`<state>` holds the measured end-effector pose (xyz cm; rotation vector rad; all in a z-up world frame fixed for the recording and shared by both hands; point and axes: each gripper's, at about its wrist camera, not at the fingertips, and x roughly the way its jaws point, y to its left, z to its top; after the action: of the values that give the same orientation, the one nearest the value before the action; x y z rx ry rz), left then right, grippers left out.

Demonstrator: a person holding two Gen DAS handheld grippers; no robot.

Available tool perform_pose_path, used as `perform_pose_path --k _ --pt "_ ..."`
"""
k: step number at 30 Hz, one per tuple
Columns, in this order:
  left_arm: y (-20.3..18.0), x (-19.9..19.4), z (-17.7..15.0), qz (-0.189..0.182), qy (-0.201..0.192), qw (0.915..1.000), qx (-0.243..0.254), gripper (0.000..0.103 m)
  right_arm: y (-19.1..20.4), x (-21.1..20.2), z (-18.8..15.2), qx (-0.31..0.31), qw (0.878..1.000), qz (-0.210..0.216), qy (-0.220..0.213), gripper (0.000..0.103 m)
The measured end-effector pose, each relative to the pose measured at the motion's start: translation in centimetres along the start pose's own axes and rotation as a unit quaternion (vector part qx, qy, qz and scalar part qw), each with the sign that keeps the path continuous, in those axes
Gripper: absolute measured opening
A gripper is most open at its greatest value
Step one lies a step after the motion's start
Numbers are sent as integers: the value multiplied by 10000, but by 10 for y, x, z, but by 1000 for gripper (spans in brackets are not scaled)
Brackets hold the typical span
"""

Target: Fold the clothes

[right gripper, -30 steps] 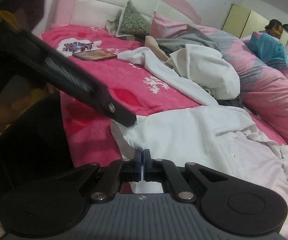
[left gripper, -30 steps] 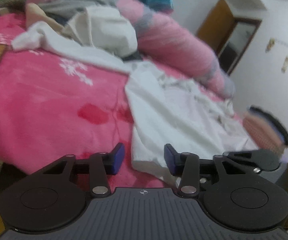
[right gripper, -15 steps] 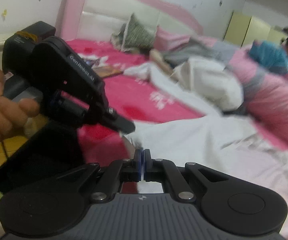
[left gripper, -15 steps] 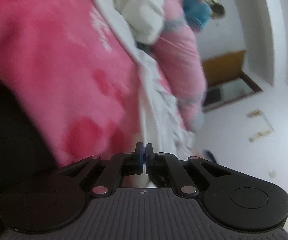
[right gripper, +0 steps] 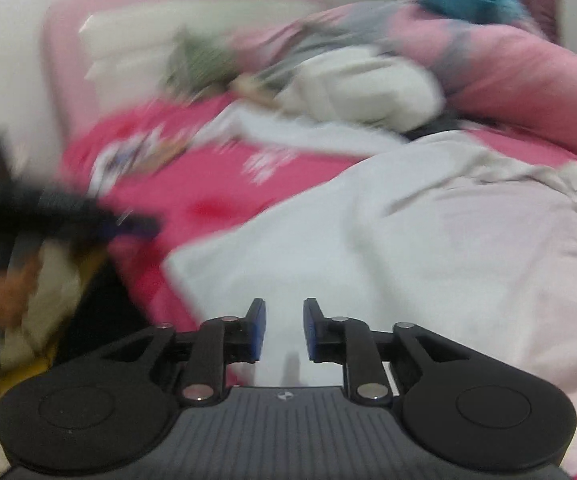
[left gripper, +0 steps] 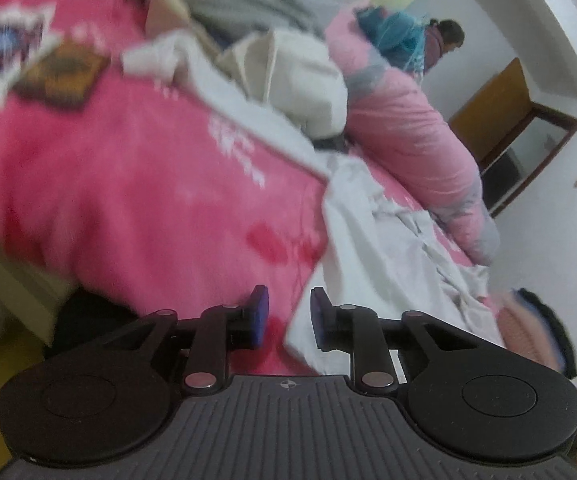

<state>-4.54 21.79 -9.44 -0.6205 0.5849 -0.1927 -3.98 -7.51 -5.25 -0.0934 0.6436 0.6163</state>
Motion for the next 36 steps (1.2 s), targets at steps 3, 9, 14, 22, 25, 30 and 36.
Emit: perform_pose_path --k 3,9,14,22,25,30,36 --pt "-11 16 15 -82 -5 9997 223 23 -50 -21 32 712 9949 -403 -589 49" --pt "-39 84 47 -63 252 9983 516 23 -158 -3 99 1973 9703 -1052 -928 54" --pt "-52 126 47 72 183 9964 826 23 -242 68 129 3448 9350 -771 -313 54" --pt "-31 144 32 201 171 9964 807 23 -286 196 138 3446 9351 -746 344 52" --pt "-25 145 31 99 119 9971 744 23 -286 224 139 3113 9438 -1028 426 29" --pt "-28 148 27 133 29 9949 1001 23 -288 216 149 2779 9507 -1367 118 1" --pt "-28 149 24 131 -27 9936 1119 23 -290 169 202 2100 9631 -1678 -118 1"
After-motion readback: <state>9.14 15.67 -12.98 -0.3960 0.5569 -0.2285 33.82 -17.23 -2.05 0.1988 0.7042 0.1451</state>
